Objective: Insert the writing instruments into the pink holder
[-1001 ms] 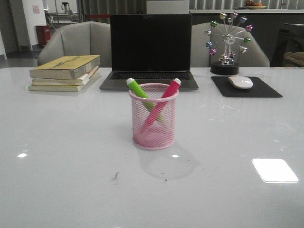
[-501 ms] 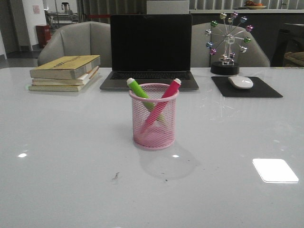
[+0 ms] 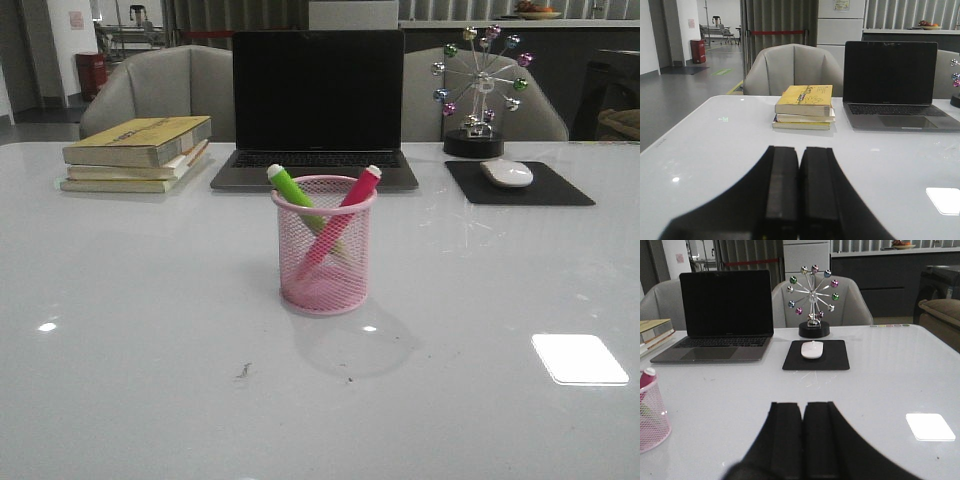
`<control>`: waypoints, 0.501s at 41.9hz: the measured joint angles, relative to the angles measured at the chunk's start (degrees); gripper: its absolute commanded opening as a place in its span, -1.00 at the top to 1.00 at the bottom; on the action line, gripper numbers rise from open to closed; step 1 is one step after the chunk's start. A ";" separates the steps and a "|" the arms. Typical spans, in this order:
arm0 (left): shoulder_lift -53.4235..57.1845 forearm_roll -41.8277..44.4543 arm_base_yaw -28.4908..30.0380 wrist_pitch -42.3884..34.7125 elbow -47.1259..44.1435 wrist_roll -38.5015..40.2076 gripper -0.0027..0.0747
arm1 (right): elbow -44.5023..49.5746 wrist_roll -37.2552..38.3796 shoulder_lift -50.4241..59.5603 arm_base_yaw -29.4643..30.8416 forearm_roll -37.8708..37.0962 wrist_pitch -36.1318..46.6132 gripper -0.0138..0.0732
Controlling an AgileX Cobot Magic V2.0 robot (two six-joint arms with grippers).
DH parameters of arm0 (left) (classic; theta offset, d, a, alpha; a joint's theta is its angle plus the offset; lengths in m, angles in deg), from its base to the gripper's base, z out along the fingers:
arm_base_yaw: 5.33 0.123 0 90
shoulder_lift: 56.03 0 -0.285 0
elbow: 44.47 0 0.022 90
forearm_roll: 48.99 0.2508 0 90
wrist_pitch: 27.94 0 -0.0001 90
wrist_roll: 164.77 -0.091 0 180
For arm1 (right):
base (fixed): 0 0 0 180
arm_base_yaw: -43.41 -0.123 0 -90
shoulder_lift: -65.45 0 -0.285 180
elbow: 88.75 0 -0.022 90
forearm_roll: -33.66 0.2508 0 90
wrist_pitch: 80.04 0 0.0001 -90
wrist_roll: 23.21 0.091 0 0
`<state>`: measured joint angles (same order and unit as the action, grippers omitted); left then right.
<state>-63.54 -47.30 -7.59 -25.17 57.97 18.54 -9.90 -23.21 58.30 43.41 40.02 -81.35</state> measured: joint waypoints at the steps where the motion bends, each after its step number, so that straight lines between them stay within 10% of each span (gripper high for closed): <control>1: 0.00 0.00 0.00 0.00 0.00 0.00 0.70 | 0.00 0.00 0.00 0.00 0.00 0.11 0.55; 21: 0.00 0.00 0.00 0.00 0.00 0.00 0.70 | 0.00 0.00 0.00 0.00 0.00 0.70 0.55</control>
